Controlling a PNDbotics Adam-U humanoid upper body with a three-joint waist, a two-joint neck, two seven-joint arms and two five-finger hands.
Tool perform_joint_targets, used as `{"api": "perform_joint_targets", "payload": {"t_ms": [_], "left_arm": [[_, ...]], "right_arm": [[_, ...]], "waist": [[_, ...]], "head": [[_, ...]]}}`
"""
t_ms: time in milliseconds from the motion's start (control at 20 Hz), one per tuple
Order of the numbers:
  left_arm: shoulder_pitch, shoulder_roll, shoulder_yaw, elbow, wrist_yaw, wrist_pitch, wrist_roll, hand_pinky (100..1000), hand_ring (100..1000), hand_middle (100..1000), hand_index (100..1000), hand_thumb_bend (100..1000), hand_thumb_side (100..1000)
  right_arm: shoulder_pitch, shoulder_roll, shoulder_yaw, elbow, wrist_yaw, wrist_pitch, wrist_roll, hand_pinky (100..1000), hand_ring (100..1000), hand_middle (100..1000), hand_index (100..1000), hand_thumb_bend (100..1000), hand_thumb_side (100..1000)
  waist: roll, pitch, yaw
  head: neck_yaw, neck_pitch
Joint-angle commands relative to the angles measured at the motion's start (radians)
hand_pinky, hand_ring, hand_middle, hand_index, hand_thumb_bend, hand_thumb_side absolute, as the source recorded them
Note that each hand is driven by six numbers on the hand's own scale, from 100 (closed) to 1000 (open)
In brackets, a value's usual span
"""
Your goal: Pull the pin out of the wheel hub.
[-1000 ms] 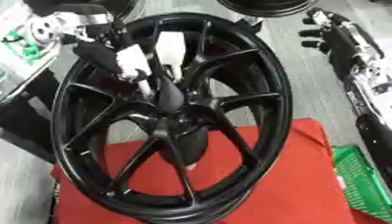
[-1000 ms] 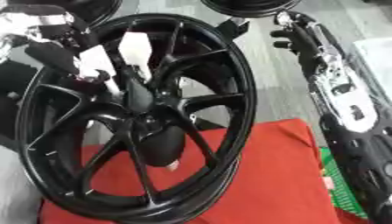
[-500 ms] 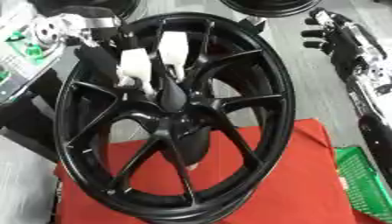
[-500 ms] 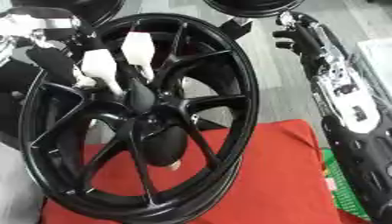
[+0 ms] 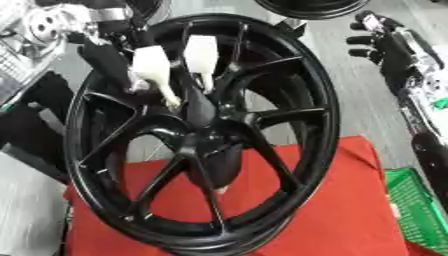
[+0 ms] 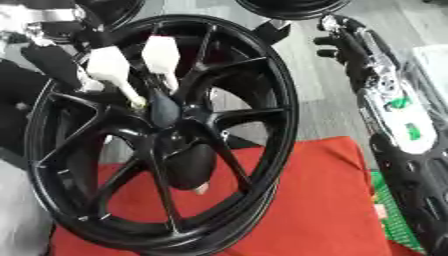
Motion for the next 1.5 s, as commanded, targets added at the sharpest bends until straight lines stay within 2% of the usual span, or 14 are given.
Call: {"api": "perform_joint_targets", "payload": {"t_ms": [50,150,250,350,500,650,850,950,1100,1400,1500], "left_arm": [[-0.025,0.051,0.051,-0.049,-0.016,0.004,0.007,761,766,617,372,435,100],[-0.018,0.071,0.091,-0.091,-0.024,-0.003,0.027,748,759,610,361,408,100],[0.001,0.100,0.165,-0.150,0.007,0.000,0.070,738,752,604,351,380,100],[0.032,0.161,0.225,-0.210,0.048,0.003,0.110,742,754,606,352,384,100],[0.094,0.262,0.281,-0.274,0.095,0.007,0.137,744,756,608,353,389,100],[0.204,0.362,0.364,-0.371,0.145,-0.002,0.175,739,750,604,348,379,100],[0.423,0.465,0.515,-0.483,0.219,-0.005,0.295,720,744,597,341,325,100],[0.525,0.488,0.569,-0.491,0.253,0.005,0.367,716,744,598,340,305,100],[0.653,0.496,0.613,-0.480,0.291,0.023,0.453,714,743,596,339,297,100],[0.793,0.469,0.640,-0.428,0.273,-0.013,0.541,731,750,609,369,247,100],[0.817,0.456,0.643,-0.396,0.273,-0.024,0.552,747,758,623,430,273,100]], "right_arm": [[-0.010,-0.021,-0.008,-0.013,0.003,-0.004,0.001,785,782,804,824,100,639],[-0.009,-0.021,-0.011,-0.014,0.001,-0.005,-0.001,785,782,804,824,100,633],[-0.009,-0.021,-0.015,-0.016,-0.001,-0.006,-0.006,785,782,804,823,100,631],[-0.009,-0.022,-0.019,-0.018,-0.003,-0.007,-0.011,785,782,804,823,100,630],[-0.005,-0.029,-0.026,-0.019,-0.005,-0.008,-0.021,784,781,804,823,100,631],[-0.002,-0.034,-0.036,-0.021,-0.007,-0.011,-0.029,785,781,804,823,100,630],[-0.003,-0.037,-0.044,-0.023,-0.010,-0.013,-0.036,786,782,805,824,100,633],[0.000,-0.039,-0.049,-0.023,-0.011,-0.014,-0.039,786,783,805,824,100,635],[0.003,-0.042,-0.057,-0.022,-0.012,-0.017,-0.046,787,783,806,825,100,633],[0.006,-0.043,-0.073,-0.024,-0.020,-0.022,-0.065,788,783,806,825,100,633],[0.006,-0.042,-0.076,-0.025,-0.022,-0.023,-0.069,788,783,806,825,100,633]], "waist": [[-0.004,-0.025,0.003],[-0.004,-0.025,0.004],[-0.005,-0.025,0.007],[-0.005,-0.022,0.010],[-0.003,-0.017,0.018],[-0.005,-0.011,0.024],[-0.011,-0.004,0.031],[-0.014,-0.003,0.037],[-0.018,-0.002,0.044],[-0.021,-0.004,0.049],[-0.022,-0.004,0.050]], "head": [[-0.003,-0.005],[-0.006,-0.004],[-0.009,-0.003],[-0.016,-0.004],[-0.022,-0.005],[-0.026,-0.008],[-0.032,-0.015],[-0.029,-0.014],[-0.013,-0.005],[0.007,0.005],[0.003,0.001]]}}
